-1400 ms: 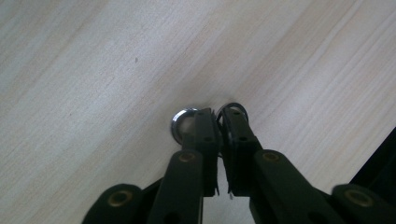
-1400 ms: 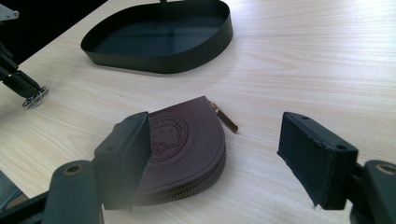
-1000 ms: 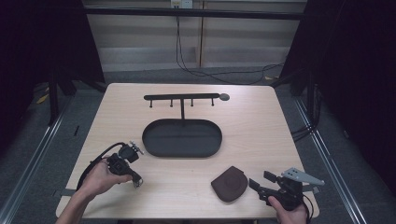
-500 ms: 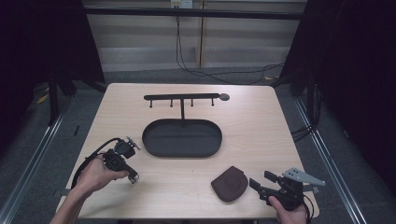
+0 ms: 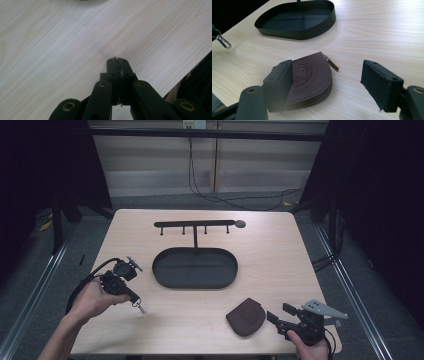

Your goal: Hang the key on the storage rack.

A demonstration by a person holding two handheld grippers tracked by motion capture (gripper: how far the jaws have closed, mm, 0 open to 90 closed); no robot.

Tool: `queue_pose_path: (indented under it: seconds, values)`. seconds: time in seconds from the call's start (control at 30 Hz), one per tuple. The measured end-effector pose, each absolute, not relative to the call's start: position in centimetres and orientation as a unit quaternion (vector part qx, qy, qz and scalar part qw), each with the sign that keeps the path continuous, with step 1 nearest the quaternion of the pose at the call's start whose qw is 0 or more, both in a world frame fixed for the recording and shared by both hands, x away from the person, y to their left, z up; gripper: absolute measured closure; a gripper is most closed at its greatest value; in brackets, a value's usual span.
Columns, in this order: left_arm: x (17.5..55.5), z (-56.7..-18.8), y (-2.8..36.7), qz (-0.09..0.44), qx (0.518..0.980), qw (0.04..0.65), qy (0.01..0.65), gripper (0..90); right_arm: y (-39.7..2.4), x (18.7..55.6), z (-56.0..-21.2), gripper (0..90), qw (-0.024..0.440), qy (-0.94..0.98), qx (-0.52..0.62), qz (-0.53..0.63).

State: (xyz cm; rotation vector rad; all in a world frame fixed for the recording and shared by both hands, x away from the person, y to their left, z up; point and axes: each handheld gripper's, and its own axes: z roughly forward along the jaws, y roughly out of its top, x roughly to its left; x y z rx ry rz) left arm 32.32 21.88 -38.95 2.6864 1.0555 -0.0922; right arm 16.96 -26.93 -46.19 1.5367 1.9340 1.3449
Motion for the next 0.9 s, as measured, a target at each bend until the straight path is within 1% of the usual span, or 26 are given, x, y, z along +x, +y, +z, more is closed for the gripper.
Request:
queue_pose_path:
  seconds: [0.27, 0.37, 0.7, 0.9]
  values:
    - [32.7, -37.5, 22.0, -0.022, 0.92, 0.125, 0.372, 89.6, -27.0, 17.0, -46.2, 25.3, 0.164, 0.678, 0.539, 0.472]
    - [32.7, -37.1, 22.0, -0.031, 0.919, 0.132, 0.37, 89.5, -27.0, 17.0, -46.2, 25.2, 0.163, 0.678, 0.539, 0.472]
    - [33.2, -35.6, 21.7, -0.026, 0.918, 0.128, 0.375, 89.6, -27.0, 17.0, -46.2, 25.2, 0.159, 0.679, 0.54, 0.471]
    - [33.5, -35.4, 21.3, -0.032, 0.918, 0.124, 0.375, 89.6, -27.0, 17.0, -46.2, 25.2, 0.161, 0.679, 0.539, 0.471]
